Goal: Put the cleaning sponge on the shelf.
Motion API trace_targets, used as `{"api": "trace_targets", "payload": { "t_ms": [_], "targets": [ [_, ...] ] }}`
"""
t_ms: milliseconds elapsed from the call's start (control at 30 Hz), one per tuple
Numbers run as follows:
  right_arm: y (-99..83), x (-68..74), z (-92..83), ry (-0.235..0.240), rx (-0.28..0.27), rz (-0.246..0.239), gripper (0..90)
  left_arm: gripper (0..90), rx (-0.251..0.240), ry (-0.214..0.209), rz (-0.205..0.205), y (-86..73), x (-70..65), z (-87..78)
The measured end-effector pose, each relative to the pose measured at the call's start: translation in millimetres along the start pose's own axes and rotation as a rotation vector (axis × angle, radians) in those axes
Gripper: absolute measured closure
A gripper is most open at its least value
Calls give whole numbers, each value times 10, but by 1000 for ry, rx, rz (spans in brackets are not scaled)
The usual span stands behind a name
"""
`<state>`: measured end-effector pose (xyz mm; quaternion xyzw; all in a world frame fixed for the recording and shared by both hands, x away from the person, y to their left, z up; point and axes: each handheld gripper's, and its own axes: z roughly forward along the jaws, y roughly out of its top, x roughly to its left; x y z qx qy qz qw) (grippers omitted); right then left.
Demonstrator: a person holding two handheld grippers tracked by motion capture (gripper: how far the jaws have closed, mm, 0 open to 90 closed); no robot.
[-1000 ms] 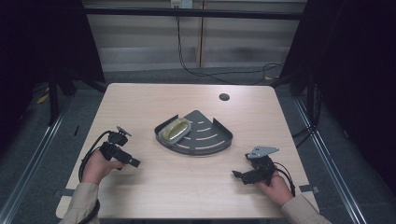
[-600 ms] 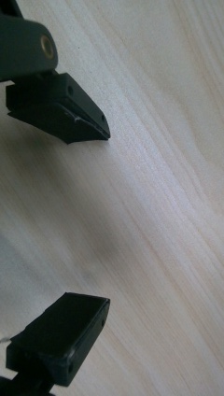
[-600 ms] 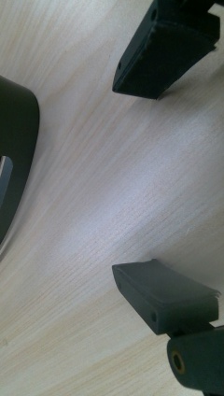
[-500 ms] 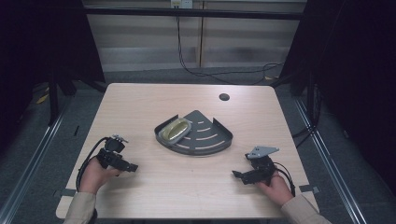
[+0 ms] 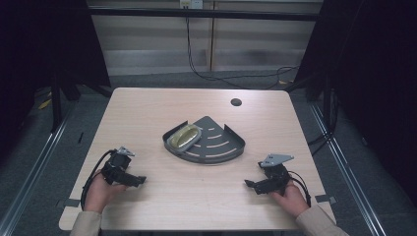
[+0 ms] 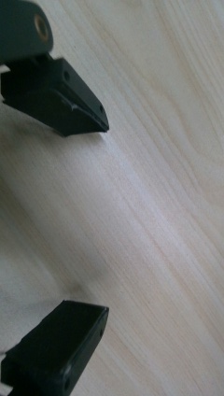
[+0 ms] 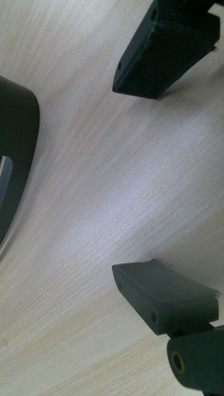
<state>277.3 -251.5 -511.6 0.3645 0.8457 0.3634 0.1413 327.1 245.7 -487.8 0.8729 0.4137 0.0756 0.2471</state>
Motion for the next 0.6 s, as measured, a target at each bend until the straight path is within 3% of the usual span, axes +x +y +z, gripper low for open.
{"api": "trace_targets", "payload": {
  "t_ms": [133, 600],
  "targets": [
    [0, 1, 0, -2, 1, 1, 108, 44, -7, 20, 42, -28, -49, 29],
    [0, 1, 0, 0, 0, 1, 109, 0, -34, 26, 48, -66, -75, 52]
  ]
}}
